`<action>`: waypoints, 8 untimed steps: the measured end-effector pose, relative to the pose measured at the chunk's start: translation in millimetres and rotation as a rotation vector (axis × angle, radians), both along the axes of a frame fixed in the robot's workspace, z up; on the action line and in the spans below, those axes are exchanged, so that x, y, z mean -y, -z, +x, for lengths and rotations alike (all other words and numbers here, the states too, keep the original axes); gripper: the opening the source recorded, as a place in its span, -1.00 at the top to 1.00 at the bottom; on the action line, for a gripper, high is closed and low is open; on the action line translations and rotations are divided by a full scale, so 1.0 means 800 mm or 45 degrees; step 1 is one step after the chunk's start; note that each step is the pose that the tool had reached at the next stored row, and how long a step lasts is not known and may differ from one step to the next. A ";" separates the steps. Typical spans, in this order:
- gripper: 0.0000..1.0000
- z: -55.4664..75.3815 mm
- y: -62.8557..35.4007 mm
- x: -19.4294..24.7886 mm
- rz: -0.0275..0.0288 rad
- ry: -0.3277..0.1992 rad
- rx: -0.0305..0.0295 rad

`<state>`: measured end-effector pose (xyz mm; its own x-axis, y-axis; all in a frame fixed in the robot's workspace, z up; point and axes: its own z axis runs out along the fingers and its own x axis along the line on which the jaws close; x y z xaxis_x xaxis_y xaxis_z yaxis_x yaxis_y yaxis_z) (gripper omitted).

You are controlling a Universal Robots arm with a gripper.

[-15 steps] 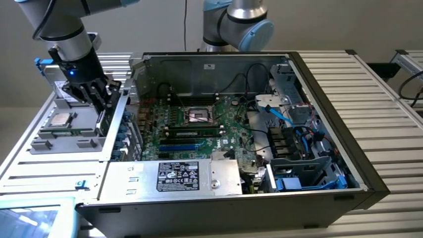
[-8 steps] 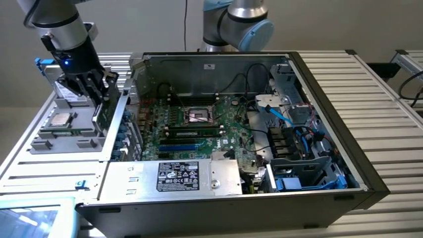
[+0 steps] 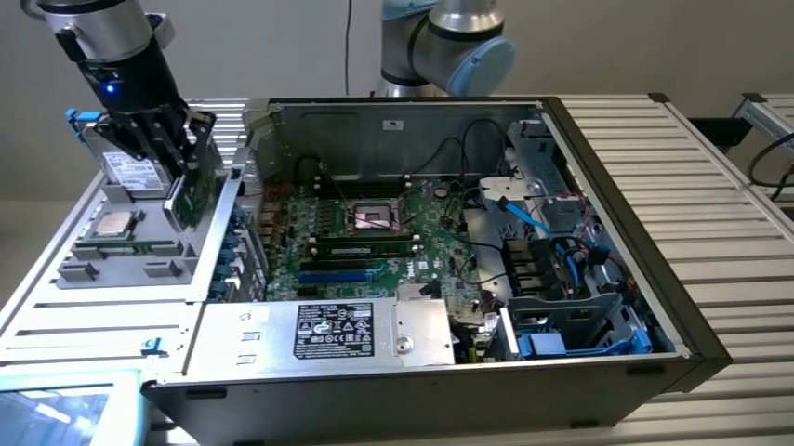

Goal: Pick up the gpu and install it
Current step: 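Pick up the gpu and move the gpu toward the slot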

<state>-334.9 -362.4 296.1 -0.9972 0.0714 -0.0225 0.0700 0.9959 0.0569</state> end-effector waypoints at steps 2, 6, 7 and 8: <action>0.44 0.000 -0.011 -0.0004 -0.0001 0.000 0.0014; 0.44 0.000 -0.032 -0.0010 0.0000 0.000 0.0042; 0.44 0.000 -0.038 -0.0010 -0.0002 0.000 0.0043; 0.44 0.000 -0.044 -0.0010 0.0000 0.000 0.0047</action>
